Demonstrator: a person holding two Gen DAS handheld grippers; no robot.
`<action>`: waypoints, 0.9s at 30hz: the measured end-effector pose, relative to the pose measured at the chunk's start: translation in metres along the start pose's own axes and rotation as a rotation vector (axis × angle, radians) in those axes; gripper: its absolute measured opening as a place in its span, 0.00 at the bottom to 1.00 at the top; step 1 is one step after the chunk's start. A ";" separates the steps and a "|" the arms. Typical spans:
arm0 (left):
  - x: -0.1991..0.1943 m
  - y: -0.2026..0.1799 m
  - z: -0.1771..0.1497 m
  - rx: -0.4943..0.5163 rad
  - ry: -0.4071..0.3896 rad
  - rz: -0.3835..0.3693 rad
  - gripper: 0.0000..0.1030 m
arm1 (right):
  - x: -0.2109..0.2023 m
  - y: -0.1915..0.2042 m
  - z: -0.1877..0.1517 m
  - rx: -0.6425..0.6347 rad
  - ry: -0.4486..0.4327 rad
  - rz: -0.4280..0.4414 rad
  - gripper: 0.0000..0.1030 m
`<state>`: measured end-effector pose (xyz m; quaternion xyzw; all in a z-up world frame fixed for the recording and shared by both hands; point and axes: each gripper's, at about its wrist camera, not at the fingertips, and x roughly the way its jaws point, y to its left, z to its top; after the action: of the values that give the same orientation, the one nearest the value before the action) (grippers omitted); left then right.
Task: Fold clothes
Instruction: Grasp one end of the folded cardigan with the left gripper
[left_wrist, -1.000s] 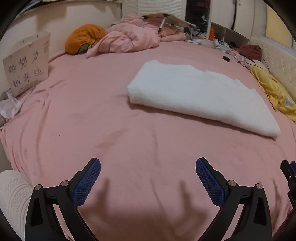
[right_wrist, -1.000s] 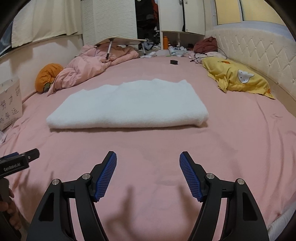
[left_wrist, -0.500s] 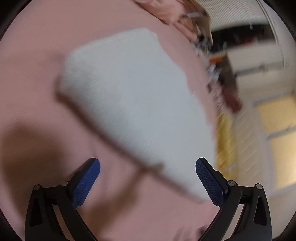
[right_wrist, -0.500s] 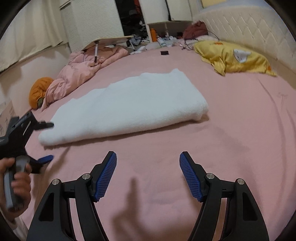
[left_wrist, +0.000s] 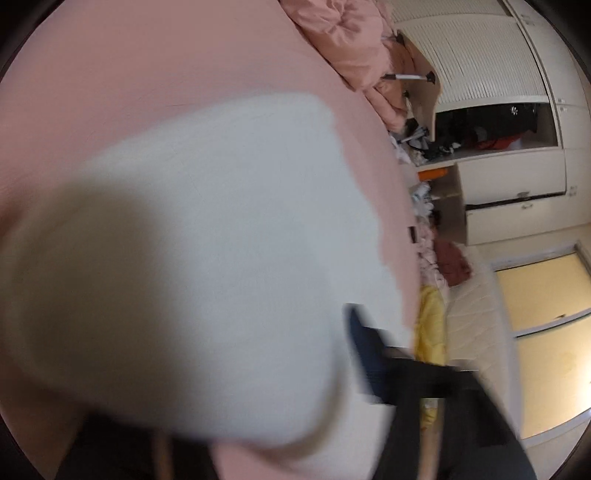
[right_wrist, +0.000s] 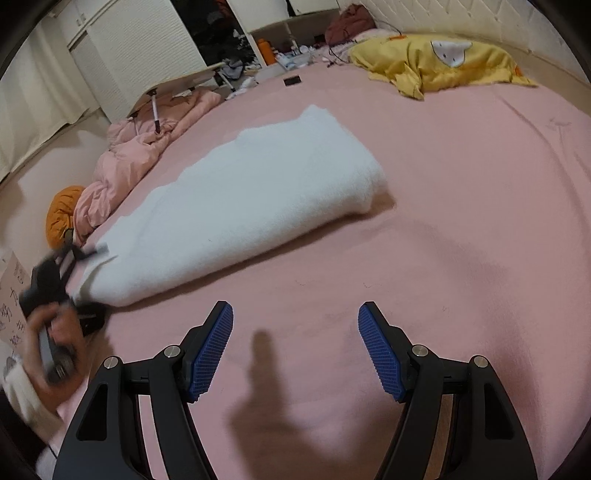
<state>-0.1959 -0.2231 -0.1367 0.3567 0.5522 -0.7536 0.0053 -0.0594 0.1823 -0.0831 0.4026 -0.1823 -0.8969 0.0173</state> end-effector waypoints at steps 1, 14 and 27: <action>0.000 0.005 0.001 0.000 0.007 -0.018 0.30 | 0.002 0.007 0.009 -0.025 -0.022 0.011 0.69; 0.006 0.006 0.003 0.155 0.050 0.013 0.30 | 0.169 0.131 0.153 -0.364 -0.053 -0.036 0.68; 0.004 0.008 0.000 0.193 0.040 -0.003 0.30 | 0.178 0.094 0.131 -0.288 0.017 -0.090 0.68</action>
<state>-0.1959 -0.2244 -0.1458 0.3697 0.4775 -0.7960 -0.0412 -0.2857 0.1037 -0.0980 0.4112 -0.0332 -0.9102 0.0362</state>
